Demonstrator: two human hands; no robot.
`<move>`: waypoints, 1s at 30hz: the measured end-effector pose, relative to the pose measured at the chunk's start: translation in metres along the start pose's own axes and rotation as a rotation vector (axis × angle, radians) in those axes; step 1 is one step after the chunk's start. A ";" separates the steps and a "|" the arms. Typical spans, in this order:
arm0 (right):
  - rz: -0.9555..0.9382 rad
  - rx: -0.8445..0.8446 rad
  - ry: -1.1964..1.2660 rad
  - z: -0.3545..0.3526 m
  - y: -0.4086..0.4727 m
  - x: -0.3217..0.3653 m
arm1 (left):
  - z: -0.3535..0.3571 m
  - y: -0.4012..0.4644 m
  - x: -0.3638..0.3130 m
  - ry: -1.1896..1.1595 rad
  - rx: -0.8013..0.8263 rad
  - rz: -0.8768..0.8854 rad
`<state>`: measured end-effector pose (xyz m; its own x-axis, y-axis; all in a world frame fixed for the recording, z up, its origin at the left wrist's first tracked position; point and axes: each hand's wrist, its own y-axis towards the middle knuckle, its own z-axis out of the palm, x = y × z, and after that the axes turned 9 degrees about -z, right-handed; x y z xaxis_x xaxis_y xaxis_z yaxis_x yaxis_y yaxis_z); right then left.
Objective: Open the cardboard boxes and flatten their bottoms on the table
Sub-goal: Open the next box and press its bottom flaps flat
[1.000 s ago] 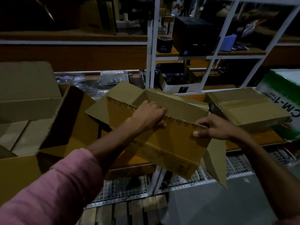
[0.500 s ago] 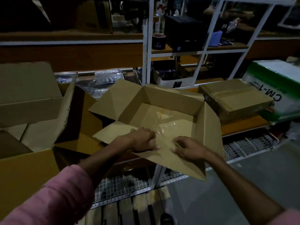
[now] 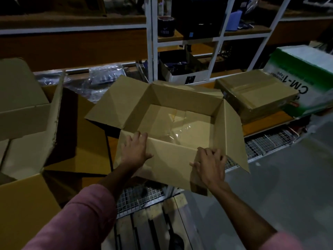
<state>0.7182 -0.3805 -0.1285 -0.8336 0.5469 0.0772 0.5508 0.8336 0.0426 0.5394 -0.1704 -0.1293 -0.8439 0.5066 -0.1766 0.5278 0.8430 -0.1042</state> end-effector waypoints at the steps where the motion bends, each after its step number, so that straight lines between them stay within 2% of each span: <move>1: 0.046 -0.029 -0.023 0.001 -0.004 0.001 | 0.000 0.000 0.003 0.008 -0.011 -0.033; 5: 0.193 -0.048 -0.031 0.009 -0.014 -0.002 | -0.002 0.010 0.016 0.050 0.015 -0.121; 10: 0.292 0.057 0.081 0.013 -0.013 -0.011 | 0.005 0.029 0.035 -0.058 0.108 -0.042; 14: 0.271 0.109 0.374 0.023 0.004 -0.021 | 0.008 0.049 0.047 -0.142 0.114 0.025; 17: 0.282 0.048 0.455 0.030 0.009 -0.020 | 0.012 0.060 0.054 -0.253 0.083 0.109; 22: 0.323 -0.124 0.371 0.040 0.007 -0.015 | 0.020 0.056 0.058 -0.349 -0.024 0.176; 26: 0.258 -0.315 0.291 0.027 -0.009 -0.019 | 0.018 0.036 0.052 -0.399 -0.130 0.205; 30: 0.172 -0.423 0.267 0.005 -0.033 -0.029 | 0.000 0.010 0.034 -0.405 -0.163 0.194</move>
<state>0.7238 -0.4236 -0.1376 -0.7206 0.5885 0.3667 0.6932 0.5991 0.4006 0.5154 -0.1449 -0.1360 -0.6088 0.5731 -0.5485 0.6226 0.7737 0.1174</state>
